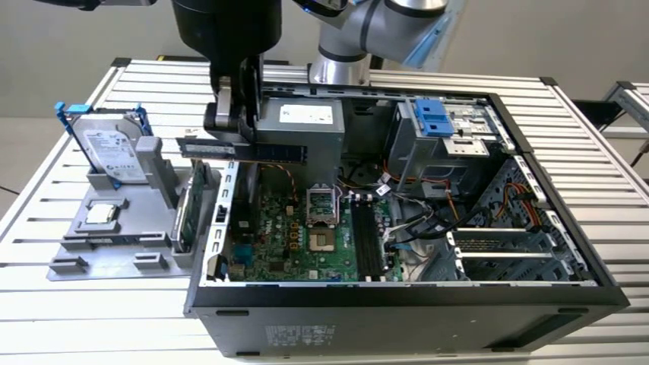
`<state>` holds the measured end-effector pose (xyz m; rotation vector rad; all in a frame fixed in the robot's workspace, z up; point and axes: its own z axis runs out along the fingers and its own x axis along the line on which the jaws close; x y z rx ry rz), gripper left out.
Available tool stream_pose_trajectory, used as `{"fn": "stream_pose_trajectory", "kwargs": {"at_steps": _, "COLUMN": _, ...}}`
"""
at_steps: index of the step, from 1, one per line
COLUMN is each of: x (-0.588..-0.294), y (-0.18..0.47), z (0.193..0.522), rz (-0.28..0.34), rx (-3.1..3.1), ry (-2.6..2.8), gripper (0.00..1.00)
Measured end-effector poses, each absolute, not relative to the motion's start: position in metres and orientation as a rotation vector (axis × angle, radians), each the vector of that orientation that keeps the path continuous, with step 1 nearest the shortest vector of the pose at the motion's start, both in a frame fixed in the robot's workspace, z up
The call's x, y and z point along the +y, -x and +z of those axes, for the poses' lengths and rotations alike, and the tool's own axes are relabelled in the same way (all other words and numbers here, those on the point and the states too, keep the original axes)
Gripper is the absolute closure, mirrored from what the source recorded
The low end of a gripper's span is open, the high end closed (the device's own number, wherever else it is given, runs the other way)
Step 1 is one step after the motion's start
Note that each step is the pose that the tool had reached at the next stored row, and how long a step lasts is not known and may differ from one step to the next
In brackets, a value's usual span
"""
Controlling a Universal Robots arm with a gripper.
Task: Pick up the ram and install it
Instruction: 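Pick up the ram and move it above insertion slot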
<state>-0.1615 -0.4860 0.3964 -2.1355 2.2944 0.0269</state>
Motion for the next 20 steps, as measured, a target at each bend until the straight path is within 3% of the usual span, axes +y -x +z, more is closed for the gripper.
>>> {"fn": "stream_pose_trajectory", "kwargs": {"at_steps": 20, "x": -0.486, "y": 0.137, "z": 0.396, "rz": 0.027, "rx": 2.304, "ry": 2.125, "gripper": 1.00}}
